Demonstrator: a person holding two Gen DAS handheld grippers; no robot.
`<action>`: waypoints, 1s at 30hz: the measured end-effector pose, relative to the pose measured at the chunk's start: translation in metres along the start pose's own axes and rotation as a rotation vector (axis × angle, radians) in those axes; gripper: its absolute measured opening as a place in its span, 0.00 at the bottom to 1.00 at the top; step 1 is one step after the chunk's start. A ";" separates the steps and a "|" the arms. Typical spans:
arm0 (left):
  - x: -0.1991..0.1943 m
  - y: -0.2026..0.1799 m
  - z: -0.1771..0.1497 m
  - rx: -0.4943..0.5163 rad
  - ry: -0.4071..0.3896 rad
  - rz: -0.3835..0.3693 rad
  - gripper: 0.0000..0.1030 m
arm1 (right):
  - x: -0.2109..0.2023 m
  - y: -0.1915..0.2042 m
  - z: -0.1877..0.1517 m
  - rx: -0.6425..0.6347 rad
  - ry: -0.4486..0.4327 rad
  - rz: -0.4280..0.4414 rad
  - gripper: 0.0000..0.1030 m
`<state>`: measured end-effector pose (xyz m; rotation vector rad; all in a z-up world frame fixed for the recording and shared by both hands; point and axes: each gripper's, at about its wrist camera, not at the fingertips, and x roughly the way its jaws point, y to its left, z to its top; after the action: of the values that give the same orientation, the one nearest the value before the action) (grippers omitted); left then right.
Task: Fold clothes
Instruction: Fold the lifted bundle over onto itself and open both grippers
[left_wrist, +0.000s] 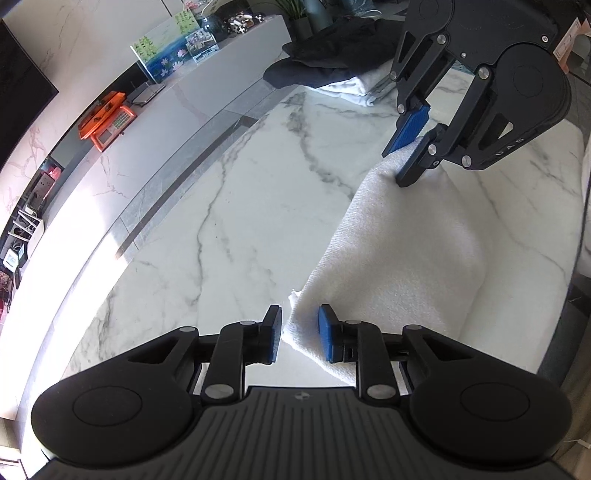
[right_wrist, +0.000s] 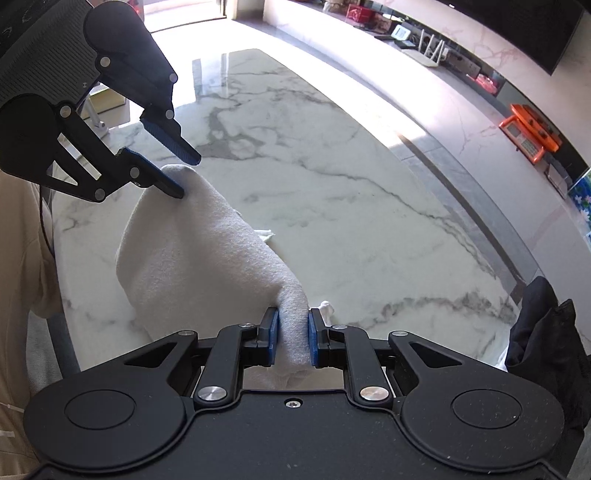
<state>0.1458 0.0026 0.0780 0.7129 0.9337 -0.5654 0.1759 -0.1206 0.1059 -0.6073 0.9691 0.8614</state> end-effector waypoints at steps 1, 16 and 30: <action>0.010 0.005 0.000 -0.011 0.001 0.004 0.21 | 0.009 -0.006 0.002 0.005 0.006 0.004 0.14; 0.073 0.020 -0.015 -0.079 -0.017 0.007 0.21 | 0.100 -0.046 -0.011 0.117 -0.002 0.058 0.17; -0.023 -0.026 -0.038 -0.303 -0.187 0.123 0.21 | 0.015 0.016 -0.039 0.328 -0.242 -0.093 0.43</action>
<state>0.0967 0.0175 0.0754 0.4327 0.7736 -0.3646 0.1495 -0.1367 0.0735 -0.2573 0.8314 0.6574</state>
